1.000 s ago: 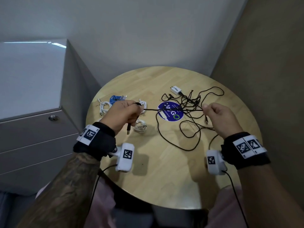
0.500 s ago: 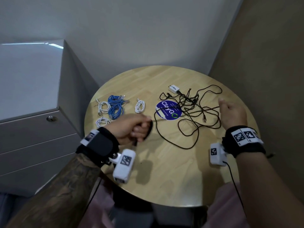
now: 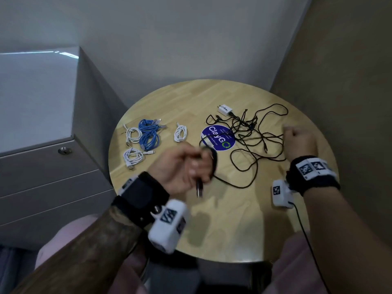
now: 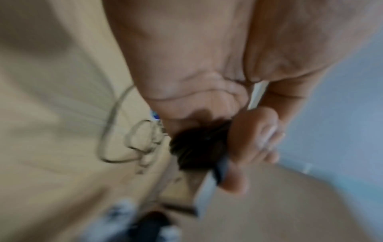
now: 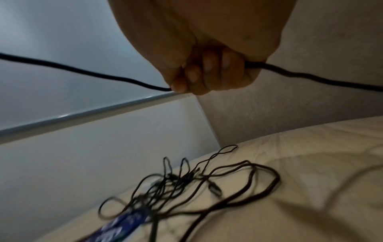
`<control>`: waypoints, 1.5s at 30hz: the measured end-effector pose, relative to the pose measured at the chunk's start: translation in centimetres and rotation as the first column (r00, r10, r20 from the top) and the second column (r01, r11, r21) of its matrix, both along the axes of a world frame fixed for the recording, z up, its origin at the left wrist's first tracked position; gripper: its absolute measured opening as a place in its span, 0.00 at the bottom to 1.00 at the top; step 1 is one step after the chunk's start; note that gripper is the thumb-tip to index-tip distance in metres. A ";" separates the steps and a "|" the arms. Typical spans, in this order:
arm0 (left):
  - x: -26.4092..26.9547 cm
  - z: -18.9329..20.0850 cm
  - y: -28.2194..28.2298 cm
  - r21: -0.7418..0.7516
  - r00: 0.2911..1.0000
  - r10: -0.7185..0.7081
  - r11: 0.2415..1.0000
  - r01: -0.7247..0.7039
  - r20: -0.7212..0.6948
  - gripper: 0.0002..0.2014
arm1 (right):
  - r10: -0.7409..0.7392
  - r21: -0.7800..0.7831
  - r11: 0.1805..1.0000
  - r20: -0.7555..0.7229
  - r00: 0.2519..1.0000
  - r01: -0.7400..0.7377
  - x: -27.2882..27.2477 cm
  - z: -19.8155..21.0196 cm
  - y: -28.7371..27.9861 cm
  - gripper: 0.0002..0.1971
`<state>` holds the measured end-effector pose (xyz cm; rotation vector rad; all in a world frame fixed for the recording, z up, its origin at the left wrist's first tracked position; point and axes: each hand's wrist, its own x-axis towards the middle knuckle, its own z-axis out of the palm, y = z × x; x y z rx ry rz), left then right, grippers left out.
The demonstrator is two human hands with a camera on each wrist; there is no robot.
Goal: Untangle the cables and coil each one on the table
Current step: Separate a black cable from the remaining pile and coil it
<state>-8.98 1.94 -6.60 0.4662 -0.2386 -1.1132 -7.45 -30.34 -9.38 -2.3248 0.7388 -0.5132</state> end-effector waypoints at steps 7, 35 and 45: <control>5.5 1.0 2.5 -0.033 0.607 0.795 0.606 -0.795 -0.010 0.12 | 0.451 0.045 0.884 -0.344 0.824 -0.465 -2.5 0.5 7.8 0.24; 2.5 0.2 -0.9 0.054 0.739 0.655 0.741 -0.669 0.157 0.13 | 0.794 0.161 0.604 -0.037 0.607 -0.781 -4.6 1.8 12.1 0.09; 2.7 -1.9 -1.5 0.171 0.368 0.523 0.387 -0.906 0.769 0.08 | 0.888 0.237 0.454 -0.040 0.459 -0.859 -7.0 4.8 14.2 0.09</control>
